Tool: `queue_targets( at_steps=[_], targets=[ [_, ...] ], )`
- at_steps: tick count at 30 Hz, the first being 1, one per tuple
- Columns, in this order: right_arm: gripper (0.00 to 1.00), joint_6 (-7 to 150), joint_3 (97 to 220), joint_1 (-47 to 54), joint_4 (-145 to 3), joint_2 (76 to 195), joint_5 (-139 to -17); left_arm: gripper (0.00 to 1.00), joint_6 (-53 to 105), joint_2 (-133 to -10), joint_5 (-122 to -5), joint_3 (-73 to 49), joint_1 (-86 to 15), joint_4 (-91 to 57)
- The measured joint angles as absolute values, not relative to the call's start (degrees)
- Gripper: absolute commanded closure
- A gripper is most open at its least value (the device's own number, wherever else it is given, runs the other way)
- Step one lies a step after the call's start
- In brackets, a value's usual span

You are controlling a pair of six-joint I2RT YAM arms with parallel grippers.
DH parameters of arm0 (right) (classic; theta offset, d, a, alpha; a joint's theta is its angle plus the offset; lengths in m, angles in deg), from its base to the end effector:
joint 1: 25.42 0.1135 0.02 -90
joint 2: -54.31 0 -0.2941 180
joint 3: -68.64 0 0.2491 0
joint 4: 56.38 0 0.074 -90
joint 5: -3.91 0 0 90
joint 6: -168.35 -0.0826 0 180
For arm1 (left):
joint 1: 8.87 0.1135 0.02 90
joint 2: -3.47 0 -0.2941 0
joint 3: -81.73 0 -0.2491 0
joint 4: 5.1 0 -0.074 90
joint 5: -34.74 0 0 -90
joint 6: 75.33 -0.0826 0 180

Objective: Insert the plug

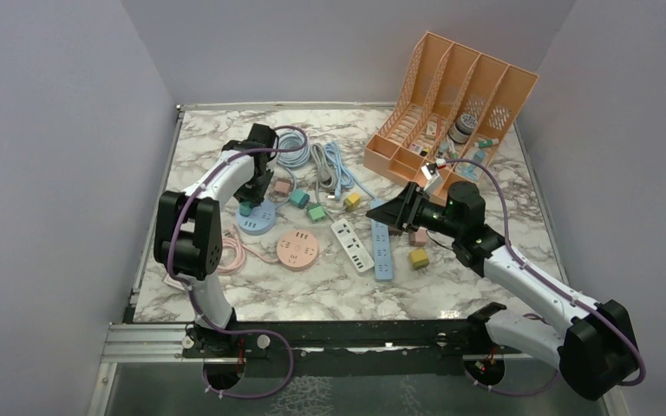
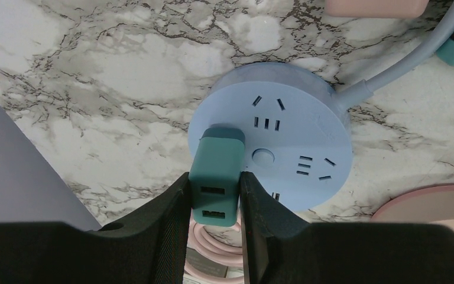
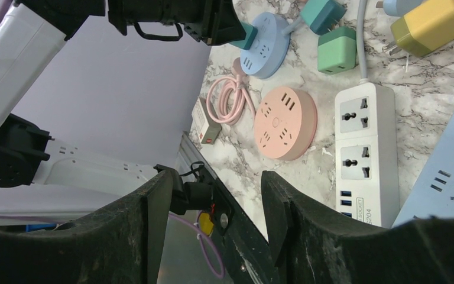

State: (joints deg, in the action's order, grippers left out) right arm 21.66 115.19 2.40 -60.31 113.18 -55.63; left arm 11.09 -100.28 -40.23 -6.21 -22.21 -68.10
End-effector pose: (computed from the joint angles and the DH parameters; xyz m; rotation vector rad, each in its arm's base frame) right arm 0.2022 0.1540 0.2715 0.1062 2.1019 1.4556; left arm 0.3693 -0.0656 0.2004 0.3673 2.8112 0.3402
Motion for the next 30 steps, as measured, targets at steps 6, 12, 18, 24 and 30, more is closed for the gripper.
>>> queue_targets(
  at_steps=[6,12,18,24,30],
  targets=[
    [0.43,21.7,115.2,2.4,-60.3,114.1,-55.6,1.00,11.0,-99.6,-43.1,-8.1,-20.8,-66.7],
    [0.44,21.7,115.2,2.4,-60.4,114.1,-55.6,1.00,10.6,-98.0,-50.0,-9.7,-17.5,-64.4],
    [0.44,21.7,115.8,2.4,-61.3,114.1,-55.6,1.00,10.4,-97.6,-57.7,-10.3,-13.0,-62.6],
    [0.44,21.7,118.8,2.4,-62.9,114.1,-55.6,1.00,9.7,-97.9,-61.6,-11.4,-10.9,-61.5],
    [0.44,21.7,119.0,2.4,-64.0,113.8,-56.0,1.00,9.4,-98.7,-62.9,-11.7,-10.1,-60.6]
  ],
)
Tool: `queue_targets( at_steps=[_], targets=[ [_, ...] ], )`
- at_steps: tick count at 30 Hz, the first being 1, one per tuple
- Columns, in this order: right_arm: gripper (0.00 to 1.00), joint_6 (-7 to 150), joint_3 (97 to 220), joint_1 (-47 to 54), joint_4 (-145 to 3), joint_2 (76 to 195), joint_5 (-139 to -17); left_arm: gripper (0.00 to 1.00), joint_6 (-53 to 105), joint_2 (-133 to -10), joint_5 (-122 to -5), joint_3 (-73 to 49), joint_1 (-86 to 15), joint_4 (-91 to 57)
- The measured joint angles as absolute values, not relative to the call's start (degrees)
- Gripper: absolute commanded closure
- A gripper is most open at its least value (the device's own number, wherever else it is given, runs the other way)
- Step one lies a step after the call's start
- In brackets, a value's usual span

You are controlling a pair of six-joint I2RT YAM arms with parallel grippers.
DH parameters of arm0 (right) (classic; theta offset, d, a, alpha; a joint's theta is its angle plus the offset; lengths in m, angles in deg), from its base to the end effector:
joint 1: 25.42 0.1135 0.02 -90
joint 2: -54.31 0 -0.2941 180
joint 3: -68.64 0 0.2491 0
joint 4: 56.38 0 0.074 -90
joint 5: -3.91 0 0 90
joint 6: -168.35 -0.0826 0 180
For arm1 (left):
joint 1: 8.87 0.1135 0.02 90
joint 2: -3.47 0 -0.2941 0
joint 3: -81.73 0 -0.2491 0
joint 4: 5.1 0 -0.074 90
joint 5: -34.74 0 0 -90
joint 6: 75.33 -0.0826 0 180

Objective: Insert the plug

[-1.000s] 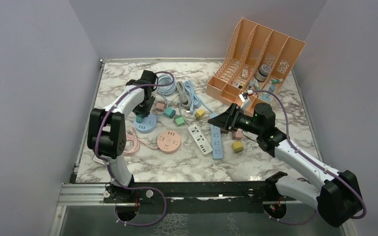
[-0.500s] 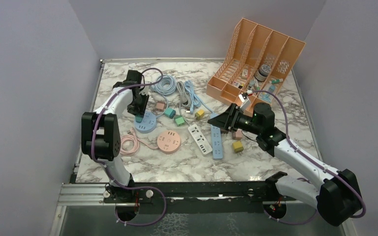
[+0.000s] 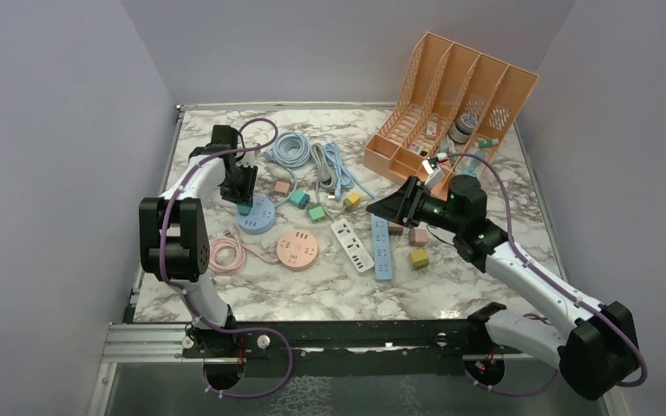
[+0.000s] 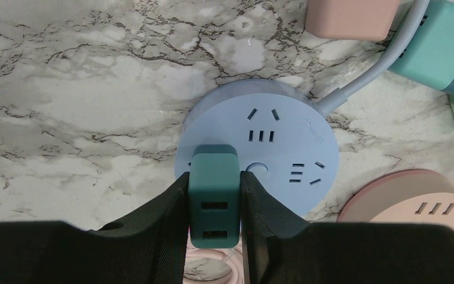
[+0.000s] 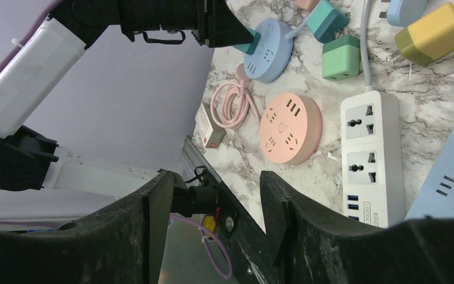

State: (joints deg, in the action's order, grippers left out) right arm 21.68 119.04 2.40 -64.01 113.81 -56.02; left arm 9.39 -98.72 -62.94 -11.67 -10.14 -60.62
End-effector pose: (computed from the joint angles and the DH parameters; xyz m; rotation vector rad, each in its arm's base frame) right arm 0.2071 0.1561 0.2856 0.1153 2.1087 1.4471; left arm 0.3722 -0.0193 0.1866 0.1914 2.7964 -0.1717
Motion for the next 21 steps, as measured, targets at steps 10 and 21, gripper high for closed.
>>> queue_targets(
  at_steps=[10,21],
  targets=[
    [0.45,21.7,119.0,2.4,-64.8,113.0,-57.2,0.72,10.5,-97.7,-63.2,-12.5,-10.1,-59.0],
    [0.45,21.6,119.0,2.4,-64.8,113.0,-57.4,0.43,14.4,-96.4,-63.8,-14.3,-10.1,-62.1]
  ],
)
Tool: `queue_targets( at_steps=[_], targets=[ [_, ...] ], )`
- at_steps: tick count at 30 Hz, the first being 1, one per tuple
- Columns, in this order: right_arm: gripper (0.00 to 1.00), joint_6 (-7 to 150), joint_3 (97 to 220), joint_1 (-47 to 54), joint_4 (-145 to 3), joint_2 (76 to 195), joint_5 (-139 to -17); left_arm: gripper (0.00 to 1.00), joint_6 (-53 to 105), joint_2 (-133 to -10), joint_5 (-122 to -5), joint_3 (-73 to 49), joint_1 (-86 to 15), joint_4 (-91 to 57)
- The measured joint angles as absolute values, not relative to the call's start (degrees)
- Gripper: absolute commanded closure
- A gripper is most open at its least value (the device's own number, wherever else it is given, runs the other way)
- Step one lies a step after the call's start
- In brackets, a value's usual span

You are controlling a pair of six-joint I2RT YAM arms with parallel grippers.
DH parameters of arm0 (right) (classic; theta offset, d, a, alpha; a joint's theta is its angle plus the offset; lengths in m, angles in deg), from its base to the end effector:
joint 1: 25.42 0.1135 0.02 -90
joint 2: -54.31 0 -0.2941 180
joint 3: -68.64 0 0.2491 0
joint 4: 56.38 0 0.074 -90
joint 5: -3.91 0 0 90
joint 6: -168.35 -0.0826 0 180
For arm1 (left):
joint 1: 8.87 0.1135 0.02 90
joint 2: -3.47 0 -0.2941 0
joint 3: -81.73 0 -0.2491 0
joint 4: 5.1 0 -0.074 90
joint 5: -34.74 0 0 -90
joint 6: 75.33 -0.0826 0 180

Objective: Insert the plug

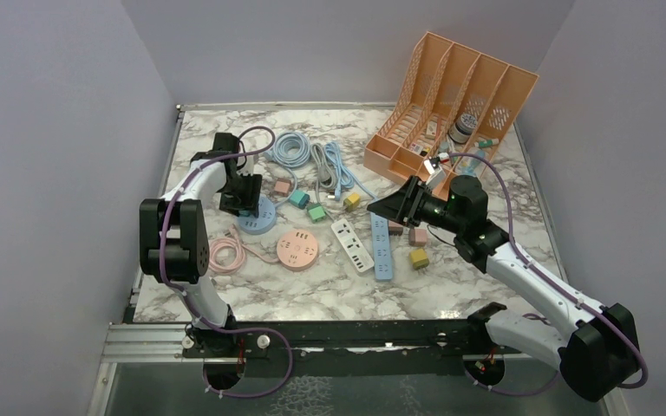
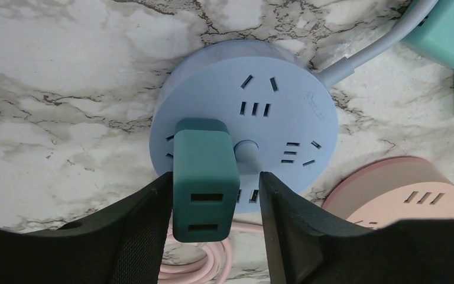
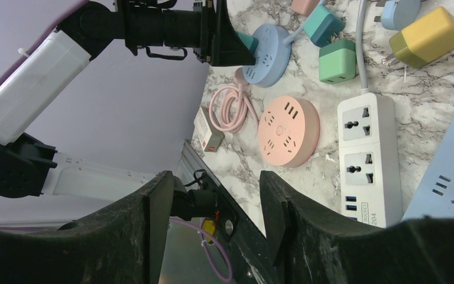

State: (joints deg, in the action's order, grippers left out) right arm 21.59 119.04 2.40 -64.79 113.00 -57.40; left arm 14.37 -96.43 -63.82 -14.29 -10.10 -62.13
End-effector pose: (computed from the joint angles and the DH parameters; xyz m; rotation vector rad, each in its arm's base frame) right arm 0.2061 0.1536 0.2868 0.1358 2.1022 1.4275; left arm 0.3554 -0.0199 0.1861 0.0697 2.8370 -0.2158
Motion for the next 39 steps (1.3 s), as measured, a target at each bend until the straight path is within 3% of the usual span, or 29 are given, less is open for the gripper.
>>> queue_targets(
  at_steps=[15,20,26,32,39],
  targets=[
    [0.45,20.9,119.0,2.4,-64.8,112.7,-57.4,0.44,15.1,-96.4,-62.2,-11.2,-10.1,-64.7],
    [0.45,20.5,119.0,2.4,-64.8,112.7,-57.4,0.57,15.0,-96.4,-61.7,-9.0,-10.1,-64.8],
    [0.45,20.1,119.0,2.4,-64.8,112.7,-57.6,0.63,14.5,-97.2,-60.7,-9.0,-10.1,-65.8],
    [0.46,20.1,118.9,2.4,-64.8,112.9,-57.6,1.00,13.2,-98.2,-59.9,-9.4,-10.3,-66.2],
    [0.46,20.1,118.9,2.4,-64.8,113.1,-57.6,1.00,12.8,-99.0,-59.7,-9.2,-10.4,-66.4]
  ],
)
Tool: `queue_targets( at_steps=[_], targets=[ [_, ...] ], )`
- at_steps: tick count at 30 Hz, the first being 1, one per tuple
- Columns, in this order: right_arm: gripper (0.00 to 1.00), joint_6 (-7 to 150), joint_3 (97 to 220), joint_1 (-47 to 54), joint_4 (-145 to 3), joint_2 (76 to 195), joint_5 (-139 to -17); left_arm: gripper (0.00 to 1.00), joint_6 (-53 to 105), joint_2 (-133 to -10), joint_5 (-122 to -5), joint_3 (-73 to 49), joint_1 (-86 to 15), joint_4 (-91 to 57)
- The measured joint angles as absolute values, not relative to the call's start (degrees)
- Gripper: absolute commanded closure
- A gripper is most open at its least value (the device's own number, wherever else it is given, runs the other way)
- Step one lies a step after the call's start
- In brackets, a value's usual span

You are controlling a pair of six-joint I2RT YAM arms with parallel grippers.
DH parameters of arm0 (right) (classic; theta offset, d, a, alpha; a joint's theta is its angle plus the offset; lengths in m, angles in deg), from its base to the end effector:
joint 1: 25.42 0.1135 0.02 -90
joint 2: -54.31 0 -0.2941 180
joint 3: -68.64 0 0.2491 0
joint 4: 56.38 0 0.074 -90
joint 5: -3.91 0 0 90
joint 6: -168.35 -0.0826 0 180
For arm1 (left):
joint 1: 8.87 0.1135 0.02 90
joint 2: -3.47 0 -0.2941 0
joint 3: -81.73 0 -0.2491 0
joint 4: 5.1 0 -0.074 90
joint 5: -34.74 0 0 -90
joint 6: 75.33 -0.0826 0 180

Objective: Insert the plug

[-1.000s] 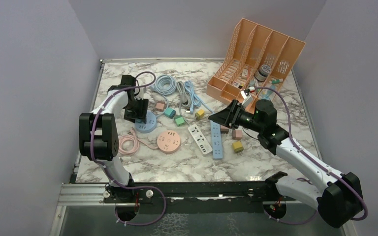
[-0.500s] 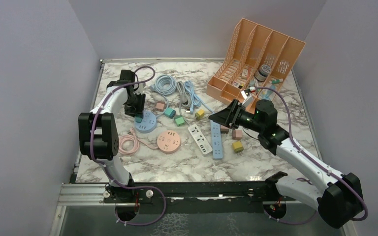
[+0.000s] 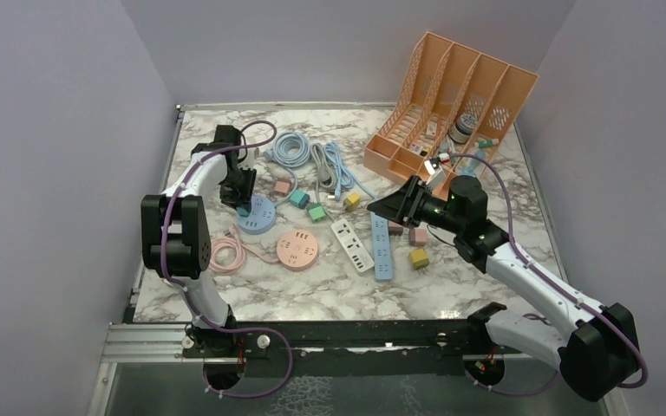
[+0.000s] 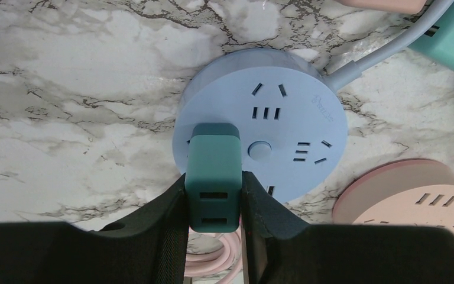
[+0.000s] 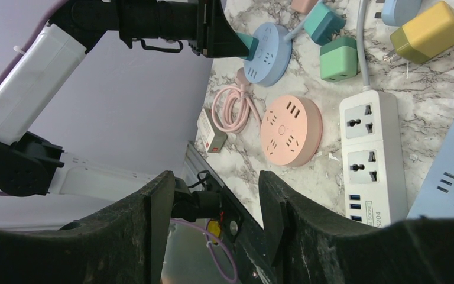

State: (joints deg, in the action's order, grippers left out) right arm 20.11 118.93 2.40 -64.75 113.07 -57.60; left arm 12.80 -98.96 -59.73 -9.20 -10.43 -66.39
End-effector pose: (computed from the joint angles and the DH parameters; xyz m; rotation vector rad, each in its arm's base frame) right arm 0.2064 0.1535 0.2858 0.1675 2.1091 1.4388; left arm 0.3667 -0.0164 0.1924 0.1010 2.8698 -0.1110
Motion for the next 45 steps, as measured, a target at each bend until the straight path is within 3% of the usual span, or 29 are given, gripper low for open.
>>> queue_targets(
  at_steps=[16,21,24,31,32,34,39,45],
  targets=[
    [0.47,20.2,118.6,2.4,-64.8,114.8,-58.3,1.00,14.4,-104.1,-54.7,-6.3,-12.9,-69.7],
    [0.47,22.4,118.9,2.4,-66.7,115.3,-59.2,0.55,14.6,-103.6,-54.7,-6.1,-12.9,-70.0],
    [0.47,25.1,120.5,2.4,-69.8,117.0,-60.4,0.45,15.2,-102.2,-54.8,-6.8,-12.9,-68.7],
    [0.45,30.9,124.6,2.5,-73.6,120.9,-61.9,0.38,16.3,-98.4,-58.1,-7.1,-12.6,-68.5],
    [0.45,31.6,124.8,2.7,-73.6,121.6,-62.3,0.31,16.6,-96.9,-58.9,-7.1,-12.6,-68.4],
    [0.45,32.8,125.6,3.6,-73.8,123.5,-63.2,0.26,17.1,-93.2,-60.3,-7.1,-12.6,-68.1],
    [0.45,36.9,131.9,8.3,-75.5,131.7,-66.9,0.26,19.6,-82.3,-64.0,-9.7,-12.6,-63.4],
    [0.45,43.4,147.2,16.1,-77.5,147.2,-73.7,0.25,25.9,-66.1,-67.7,-22.5,-12.6,-53.7]
  ],
)
